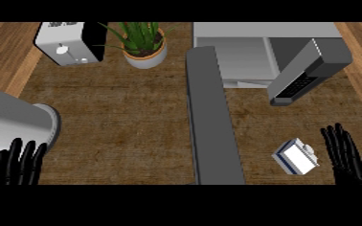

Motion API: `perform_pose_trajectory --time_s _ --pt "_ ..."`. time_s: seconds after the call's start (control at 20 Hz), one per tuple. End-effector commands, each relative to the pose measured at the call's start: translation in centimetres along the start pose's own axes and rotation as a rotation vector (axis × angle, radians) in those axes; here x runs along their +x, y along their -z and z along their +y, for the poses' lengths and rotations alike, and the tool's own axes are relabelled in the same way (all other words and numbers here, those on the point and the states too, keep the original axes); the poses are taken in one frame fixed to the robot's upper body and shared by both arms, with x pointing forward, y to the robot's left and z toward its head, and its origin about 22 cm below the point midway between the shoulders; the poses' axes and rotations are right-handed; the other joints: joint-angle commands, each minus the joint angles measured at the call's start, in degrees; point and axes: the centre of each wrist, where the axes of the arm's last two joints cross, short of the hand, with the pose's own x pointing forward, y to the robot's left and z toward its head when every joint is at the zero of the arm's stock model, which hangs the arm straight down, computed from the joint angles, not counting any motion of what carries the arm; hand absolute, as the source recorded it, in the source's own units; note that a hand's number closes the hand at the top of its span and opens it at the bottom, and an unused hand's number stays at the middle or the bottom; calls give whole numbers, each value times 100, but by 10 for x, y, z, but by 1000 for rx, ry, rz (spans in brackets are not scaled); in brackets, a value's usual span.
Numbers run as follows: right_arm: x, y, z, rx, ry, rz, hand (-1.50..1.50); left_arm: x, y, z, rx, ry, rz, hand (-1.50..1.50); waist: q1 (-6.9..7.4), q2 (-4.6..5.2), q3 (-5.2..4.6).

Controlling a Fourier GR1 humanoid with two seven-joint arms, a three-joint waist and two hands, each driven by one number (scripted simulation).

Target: Pick up the milk, place it into the microwave and close the microwave

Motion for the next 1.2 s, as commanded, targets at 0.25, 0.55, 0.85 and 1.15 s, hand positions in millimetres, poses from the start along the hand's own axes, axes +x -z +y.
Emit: perform_pose_trajectory --time_s 0.25,0.55,0.85,1.15 --pt "-35 -3 -37 -27 -58 47 -150 -2 -17 -1 -14 -11 1 -150 13 -1 1" --pt "-67 4 -53 45 -55 106 -150 1 -7 4 -11 -16 -15 -150 34 9 5" --pt "-82 -10 -64 55 -78 122 -150 6 -14 12 4 3 -3 -150 27 4 3" --pt "-105 -5 -33 40 -96 149 -150 -2 -12 14 3 14 -9 -150 13 1 0"
